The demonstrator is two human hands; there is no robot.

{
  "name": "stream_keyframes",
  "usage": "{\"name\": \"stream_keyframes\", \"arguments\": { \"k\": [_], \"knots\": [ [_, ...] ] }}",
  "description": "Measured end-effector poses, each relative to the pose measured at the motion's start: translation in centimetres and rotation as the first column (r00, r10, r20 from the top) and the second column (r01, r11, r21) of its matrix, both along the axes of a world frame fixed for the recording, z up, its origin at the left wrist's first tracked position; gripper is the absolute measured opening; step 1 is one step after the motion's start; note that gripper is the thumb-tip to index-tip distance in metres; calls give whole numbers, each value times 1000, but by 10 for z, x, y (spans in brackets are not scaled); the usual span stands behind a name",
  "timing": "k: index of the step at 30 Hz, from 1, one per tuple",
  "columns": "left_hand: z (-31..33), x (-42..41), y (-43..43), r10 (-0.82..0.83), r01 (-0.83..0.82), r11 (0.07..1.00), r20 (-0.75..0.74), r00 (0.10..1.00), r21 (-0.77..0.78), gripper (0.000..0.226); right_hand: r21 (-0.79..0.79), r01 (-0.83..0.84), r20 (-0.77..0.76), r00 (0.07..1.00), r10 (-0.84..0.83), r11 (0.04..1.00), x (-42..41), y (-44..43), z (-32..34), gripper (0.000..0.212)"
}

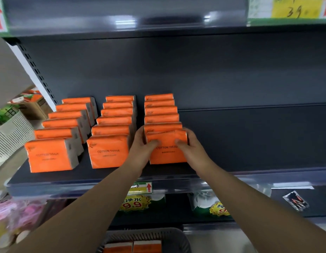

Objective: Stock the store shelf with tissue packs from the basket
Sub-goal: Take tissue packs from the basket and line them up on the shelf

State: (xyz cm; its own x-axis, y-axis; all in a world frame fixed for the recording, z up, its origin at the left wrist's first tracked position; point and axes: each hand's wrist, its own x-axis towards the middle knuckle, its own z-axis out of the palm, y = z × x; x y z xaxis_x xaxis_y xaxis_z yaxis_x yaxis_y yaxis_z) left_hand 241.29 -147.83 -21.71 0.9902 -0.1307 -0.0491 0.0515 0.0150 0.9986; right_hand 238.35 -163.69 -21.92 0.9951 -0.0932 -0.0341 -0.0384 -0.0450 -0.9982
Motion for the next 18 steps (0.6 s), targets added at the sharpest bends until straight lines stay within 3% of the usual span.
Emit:
{"name": "stream_keyframes", "arguments": {
  "k": [18],
  "knots": [
    [-1,-4,3,-17,20,995,-35,999,95,57,-49,9,-7,1000,-10,999,4,14,-3,42]
  ]
}}
